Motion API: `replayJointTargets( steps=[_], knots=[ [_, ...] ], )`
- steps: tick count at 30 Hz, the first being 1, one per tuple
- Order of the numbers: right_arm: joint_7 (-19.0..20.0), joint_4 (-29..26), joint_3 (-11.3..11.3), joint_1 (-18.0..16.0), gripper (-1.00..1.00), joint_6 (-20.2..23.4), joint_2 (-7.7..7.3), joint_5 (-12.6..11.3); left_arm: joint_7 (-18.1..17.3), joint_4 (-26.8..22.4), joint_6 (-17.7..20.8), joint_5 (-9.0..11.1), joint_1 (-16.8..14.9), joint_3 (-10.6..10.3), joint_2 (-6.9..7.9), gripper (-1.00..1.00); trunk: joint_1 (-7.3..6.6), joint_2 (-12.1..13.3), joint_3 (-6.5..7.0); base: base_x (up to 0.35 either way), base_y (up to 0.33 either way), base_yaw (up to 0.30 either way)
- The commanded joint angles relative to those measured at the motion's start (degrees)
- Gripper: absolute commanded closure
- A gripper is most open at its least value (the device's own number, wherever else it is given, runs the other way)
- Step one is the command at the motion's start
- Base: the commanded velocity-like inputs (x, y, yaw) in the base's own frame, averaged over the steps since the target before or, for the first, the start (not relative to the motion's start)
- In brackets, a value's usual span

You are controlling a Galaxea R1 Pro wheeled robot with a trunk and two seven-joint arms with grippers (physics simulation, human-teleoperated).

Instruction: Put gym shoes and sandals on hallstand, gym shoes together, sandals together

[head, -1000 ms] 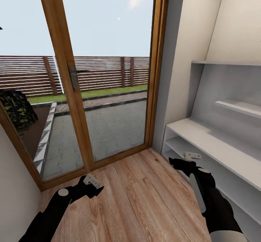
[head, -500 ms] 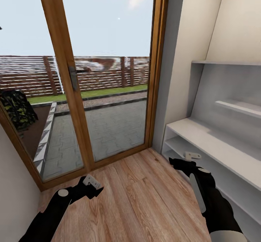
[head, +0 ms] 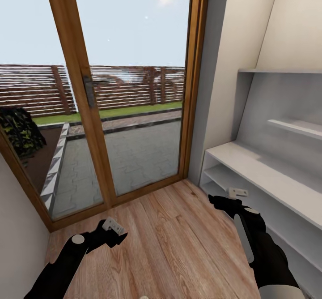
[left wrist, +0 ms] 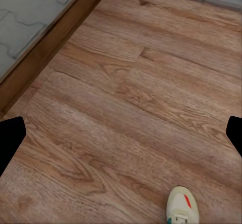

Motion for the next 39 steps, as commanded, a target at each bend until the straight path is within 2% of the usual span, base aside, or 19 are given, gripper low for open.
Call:
replayJointTargets(
  steps=[1, 4, 23, 29, 39],
  knots=[
    [0.0, -0.1, -0.1, 0.0, -1.00, 0.3, 0.00, -0.5, -0.2, -0.1, 0.3, -0.2, 0.0, -0.1, 0.03, -1.00, 0.22, -0.5, -0.34, 0.000, 0.000, 0.000],
    [0.0, -0.1, -0.1, 0.0, -1.00, 0.3, 0.00, -0.5, -0.2, -0.1, 0.3, -0.2, 0.0, -0.1, 0.03, -1.00, 0.88, -1.7, -1.16, 0.000, 0.000, 0.000],
    [-0.1, -0.1, -0.1, 0.0, -1.00, 0.3, 0.00, -0.5, -0.2, -0.1, -0.7, -0.2, 0.0, -0.1, 0.03, -1.00, 0.88, -1.7, -2.93, -0.001, -0.028, 0.000],
    [-0.1, -0.1, -0.1, 0.0, -1.00, 0.3, 0.00, -0.5, -0.2, -0.1, -1.0, -0.2, 0.0, -0.1, 0.03, -1.00, 0.88, -1.7, -3.20, -0.071, -0.198, 0.000],
    [0.0, -0.1, -0.1, 0.0, -1.00, 0.3, 0.00, -0.5, -0.2, -0.1, -1.0, -0.2, 0.0, -0.1, 0.03, -1.00, 0.88, -1.7, -3.26, -0.019, -0.041, 0.000]
  ],
)
